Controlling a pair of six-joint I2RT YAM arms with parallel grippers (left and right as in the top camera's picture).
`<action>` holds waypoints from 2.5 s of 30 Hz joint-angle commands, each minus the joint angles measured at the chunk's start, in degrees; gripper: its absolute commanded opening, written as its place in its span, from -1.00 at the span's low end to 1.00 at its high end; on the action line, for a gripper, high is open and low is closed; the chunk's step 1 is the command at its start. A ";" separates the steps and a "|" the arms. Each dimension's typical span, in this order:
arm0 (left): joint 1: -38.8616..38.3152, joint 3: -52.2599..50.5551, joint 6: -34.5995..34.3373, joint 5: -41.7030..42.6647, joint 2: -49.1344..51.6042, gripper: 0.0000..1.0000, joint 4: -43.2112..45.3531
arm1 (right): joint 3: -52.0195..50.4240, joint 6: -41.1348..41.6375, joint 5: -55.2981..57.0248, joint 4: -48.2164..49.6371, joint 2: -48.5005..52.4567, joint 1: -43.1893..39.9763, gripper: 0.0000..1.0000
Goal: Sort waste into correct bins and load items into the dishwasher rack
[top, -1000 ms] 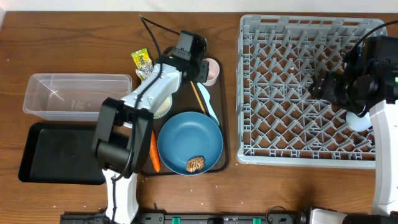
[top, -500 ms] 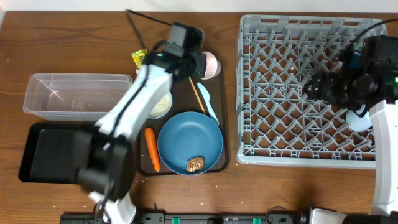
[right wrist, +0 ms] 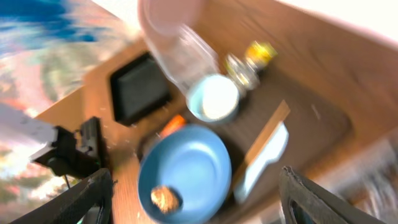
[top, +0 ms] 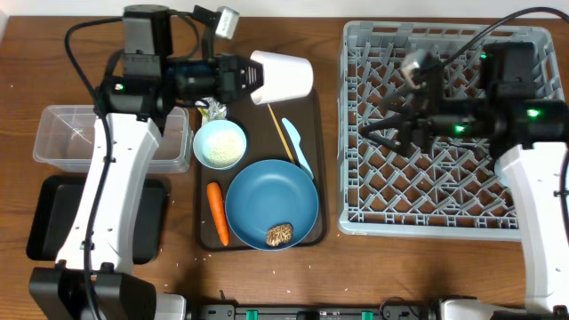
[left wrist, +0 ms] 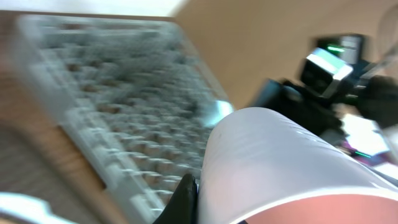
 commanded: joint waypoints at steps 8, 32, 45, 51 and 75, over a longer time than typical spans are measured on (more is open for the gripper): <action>0.13 0.48 -1.22 17.07 0.11 -0.88 -0.07 | -0.15 -0.96 -7.52 14.38 0.00 14.25 0.55; 0.02 0.48 -2.49 17.07 0.11 -0.88 0.00 | -0.15 9.33 4.68 36.70 -0.11 20.92 0.45; 0.00 0.48 -2.51 17.07 0.11 -0.88 0.92 | -0.15 10.34 2.60 39.98 -0.85 20.87 0.43; 0.02 0.48 -2.80 17.07 0.11 -0.48 1.07 | -0.15 11.58 2.71 39.74 -0.85 20.79 0.29; 0.00 0.48 -3.45 -3.74 0.11 -0.48 -6.88 | -0.15 19.61 30.23 17.77 -3.10 17.64 0.48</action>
